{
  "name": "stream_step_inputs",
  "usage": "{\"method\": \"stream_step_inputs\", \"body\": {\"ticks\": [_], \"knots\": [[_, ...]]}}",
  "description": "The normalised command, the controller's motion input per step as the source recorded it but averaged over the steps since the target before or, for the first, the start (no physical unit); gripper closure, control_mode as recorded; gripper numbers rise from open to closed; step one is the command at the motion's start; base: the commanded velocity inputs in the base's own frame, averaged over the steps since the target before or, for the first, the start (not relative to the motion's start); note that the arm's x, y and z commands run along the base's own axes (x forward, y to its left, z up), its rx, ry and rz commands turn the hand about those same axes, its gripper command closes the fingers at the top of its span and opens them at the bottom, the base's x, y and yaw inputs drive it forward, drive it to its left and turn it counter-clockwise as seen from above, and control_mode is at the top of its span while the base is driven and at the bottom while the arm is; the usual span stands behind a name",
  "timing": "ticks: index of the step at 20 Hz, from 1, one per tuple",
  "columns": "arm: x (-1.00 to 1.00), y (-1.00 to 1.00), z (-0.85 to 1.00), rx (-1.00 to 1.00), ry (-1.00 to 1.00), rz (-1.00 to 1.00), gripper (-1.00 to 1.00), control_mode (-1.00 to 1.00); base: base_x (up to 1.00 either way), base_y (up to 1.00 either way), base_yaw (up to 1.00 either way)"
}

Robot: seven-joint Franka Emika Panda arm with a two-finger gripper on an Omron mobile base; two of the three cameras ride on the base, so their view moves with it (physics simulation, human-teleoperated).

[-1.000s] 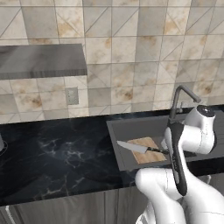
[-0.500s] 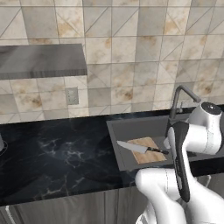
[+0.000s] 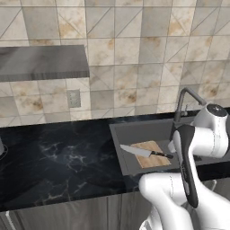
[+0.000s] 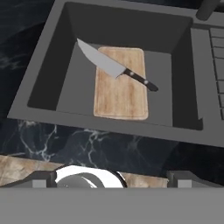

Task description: Move the cutting board and knife to the sink. Then move spray from the cabinet to the counter.

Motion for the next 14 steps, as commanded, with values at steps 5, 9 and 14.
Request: {"method": "stream_step_inputs", "body": {"ticks": [5,9,14], "knots": [[-0.02,0.0,0.0,0.0,0.0,0.0,-1.0,1.0,-0.21,0.0,0.0],[0.0,0.0,0.0,0.0,0.0,0.0,-1.0,1.0,-0.61,0.0,0.0],[0.0,0.0,0.0,0.0,0.0,0.0,-1.0,1.0,-0.74,0.0,0.0]]}}
